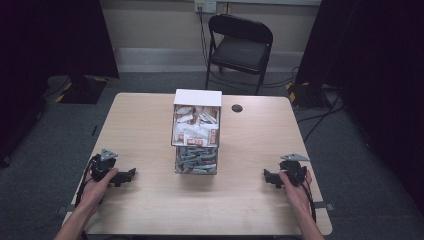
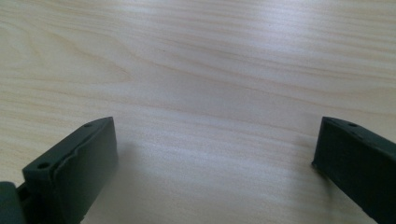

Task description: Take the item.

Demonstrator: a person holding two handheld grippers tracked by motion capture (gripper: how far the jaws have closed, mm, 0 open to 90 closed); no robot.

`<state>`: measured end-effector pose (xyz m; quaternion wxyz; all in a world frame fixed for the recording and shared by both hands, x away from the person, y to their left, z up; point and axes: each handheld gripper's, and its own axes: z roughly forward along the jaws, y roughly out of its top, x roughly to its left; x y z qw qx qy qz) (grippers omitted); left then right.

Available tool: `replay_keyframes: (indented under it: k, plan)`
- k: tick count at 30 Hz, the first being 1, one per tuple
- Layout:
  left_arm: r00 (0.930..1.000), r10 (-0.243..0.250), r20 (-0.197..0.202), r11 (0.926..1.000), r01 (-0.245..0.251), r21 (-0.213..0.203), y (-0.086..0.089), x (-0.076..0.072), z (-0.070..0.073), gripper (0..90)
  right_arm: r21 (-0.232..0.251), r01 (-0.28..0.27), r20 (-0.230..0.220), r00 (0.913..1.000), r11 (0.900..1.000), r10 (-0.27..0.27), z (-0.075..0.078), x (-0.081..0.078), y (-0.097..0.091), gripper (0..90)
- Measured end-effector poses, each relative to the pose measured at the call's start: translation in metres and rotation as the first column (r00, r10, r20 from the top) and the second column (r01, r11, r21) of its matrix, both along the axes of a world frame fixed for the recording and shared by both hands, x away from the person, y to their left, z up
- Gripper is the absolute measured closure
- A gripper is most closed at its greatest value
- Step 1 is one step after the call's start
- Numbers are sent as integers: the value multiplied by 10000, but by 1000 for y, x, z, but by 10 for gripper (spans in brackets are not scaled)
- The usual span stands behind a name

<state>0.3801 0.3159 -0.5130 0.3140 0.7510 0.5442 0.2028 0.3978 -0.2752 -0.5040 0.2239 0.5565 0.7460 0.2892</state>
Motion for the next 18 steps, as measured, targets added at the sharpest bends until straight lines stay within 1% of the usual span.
replay_keyframes:
  k: [13,17,18]
  plan:
    - [10000,-3,-1,10000,3,2,0,0,0,0,0,59,-5,10000,10000,-59,0,-1,1,0]
    - [10000,0,0,10000,0,8,0,0,0,0,34,168,158,9997,9999,-169,3,-3,2,130]
    - [10000,0,0,10000,0,8,0,0,0,0,34,168,158,9997,9999,-169,3,-3,2,130]
